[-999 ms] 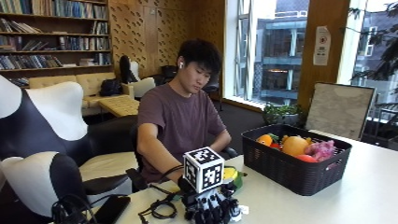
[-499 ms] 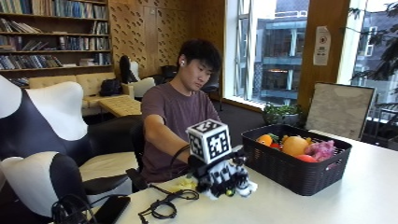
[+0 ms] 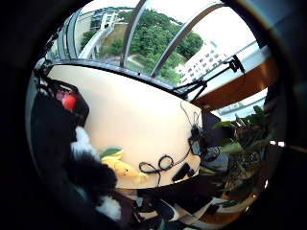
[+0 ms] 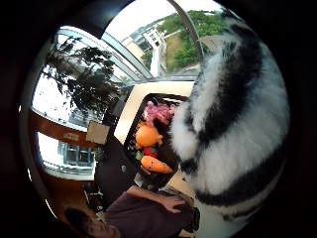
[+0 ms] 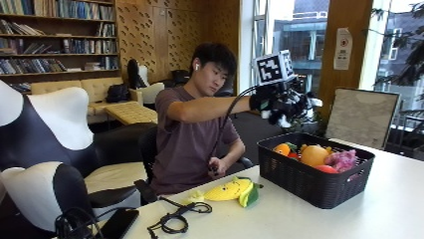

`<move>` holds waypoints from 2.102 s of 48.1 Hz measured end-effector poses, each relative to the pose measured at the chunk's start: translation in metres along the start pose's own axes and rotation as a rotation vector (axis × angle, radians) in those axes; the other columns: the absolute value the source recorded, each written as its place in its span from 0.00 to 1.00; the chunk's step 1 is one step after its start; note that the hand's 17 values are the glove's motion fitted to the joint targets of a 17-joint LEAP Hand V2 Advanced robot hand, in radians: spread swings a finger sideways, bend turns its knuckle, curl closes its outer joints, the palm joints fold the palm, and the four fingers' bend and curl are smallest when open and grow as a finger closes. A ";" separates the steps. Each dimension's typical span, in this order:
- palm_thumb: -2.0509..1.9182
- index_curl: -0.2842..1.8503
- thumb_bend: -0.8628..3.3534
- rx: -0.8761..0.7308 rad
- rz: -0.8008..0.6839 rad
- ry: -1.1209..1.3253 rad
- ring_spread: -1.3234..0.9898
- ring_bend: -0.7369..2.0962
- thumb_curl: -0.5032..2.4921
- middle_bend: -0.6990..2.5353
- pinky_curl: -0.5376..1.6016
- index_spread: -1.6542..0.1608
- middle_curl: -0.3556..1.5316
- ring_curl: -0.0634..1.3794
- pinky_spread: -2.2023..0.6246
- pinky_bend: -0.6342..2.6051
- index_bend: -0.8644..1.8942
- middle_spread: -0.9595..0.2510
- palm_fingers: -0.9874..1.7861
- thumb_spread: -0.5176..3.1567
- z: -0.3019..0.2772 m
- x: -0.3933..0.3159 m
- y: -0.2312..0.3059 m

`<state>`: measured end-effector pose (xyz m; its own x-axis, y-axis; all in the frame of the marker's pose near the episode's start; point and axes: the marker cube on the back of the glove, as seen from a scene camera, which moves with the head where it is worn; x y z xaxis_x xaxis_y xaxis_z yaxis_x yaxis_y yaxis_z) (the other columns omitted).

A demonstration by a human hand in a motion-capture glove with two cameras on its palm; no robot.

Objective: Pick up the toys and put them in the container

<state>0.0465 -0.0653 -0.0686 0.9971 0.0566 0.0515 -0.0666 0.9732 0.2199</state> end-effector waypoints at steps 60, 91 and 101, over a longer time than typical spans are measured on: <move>0.50 0.24 0.19 -0.344 0.002 0.119 0.58 0.48 0.28 0.27 0.42 0.80 0.39 0.28 0.79 0.50 0.34 0.79 0.28 0.47 0.022 0.021 0.082; 0.50 0.22 0.19 -0.363 0.093 0.066 0.57 0.47 0.25 0.28 0.41 0.81 0.38 0.27 0.79 0.49 0.34 0.78 0.33 0.46 0.240 0.090 0.218; 0.52 0.23 0.20 -0.119 0.051 0.058 0.49 0.61 0.25 0.31 0.41 0.81 0.41 0.32 0.72 0.50 0.37 0.70 0.59 0.46 0.242 0.082 0.221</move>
<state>0.1049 0.1009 0.2200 0.9933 0.1159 0.0029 -0.1156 0.9881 0.1014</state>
